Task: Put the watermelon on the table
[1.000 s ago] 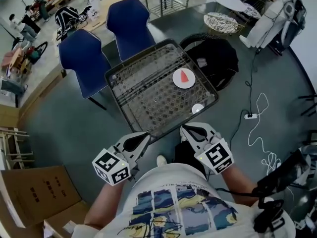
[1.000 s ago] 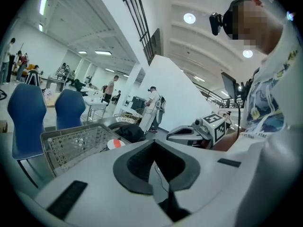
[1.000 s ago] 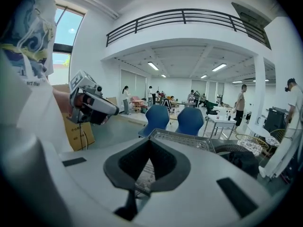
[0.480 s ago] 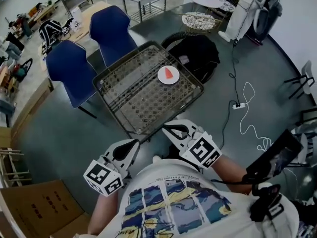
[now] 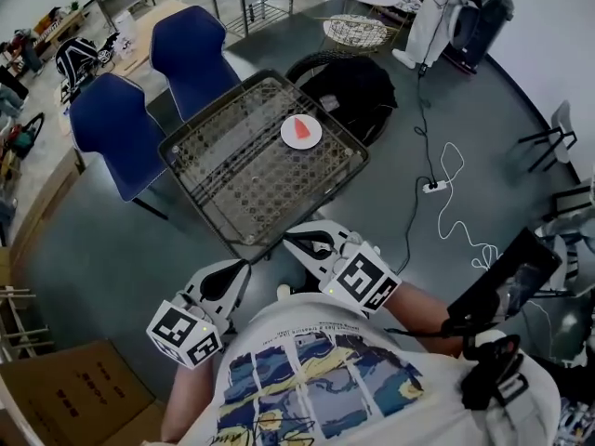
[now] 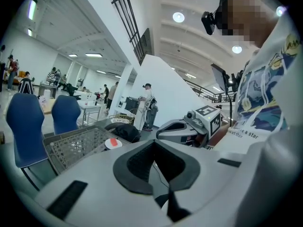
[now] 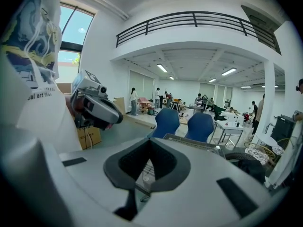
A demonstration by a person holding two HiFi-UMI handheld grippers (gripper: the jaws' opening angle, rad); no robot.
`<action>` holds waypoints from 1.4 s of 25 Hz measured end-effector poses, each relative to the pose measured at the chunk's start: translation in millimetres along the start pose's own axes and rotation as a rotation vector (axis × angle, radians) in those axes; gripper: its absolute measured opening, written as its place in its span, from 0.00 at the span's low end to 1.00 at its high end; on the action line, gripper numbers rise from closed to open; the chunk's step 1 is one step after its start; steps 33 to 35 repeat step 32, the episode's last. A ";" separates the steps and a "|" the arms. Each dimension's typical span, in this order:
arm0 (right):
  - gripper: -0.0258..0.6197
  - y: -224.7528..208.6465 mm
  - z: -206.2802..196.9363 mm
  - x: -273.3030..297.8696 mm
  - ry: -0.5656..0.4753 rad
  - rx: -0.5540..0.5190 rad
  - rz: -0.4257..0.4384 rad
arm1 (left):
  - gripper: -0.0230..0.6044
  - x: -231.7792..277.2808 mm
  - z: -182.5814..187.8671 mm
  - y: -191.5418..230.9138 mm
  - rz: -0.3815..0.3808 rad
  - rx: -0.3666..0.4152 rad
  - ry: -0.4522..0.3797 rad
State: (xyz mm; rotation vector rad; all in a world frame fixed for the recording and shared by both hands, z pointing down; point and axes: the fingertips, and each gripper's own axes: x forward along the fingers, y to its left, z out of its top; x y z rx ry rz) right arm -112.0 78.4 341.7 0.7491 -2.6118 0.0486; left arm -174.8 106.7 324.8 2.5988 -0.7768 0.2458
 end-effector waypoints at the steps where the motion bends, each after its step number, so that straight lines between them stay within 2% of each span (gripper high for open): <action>1: 0.05 3.1 3.2 2.3 0.002 -0.005 0.005 | 0.05 -3.7 0.8 1.2 0.002 -0.003 -0.002; 6: 0.05 13.8 7.0 13.3 0.048 -0.044 0.017 | 0.05 -21.9 -0.4 9.8 0.018 -0.025 -0.006; 10: 0.05 10.8 9.1 9.3 0.043 -0.057 0.033 | 0.05 -16.3 -1.7 10.1 0.032 -0.033 0.004; 35: 0.05 21.9 0.8 19.7 0.064 -0.046 0.055 | 0.05 -20.2 -11.9 17.4 0.038 -0.051 0.012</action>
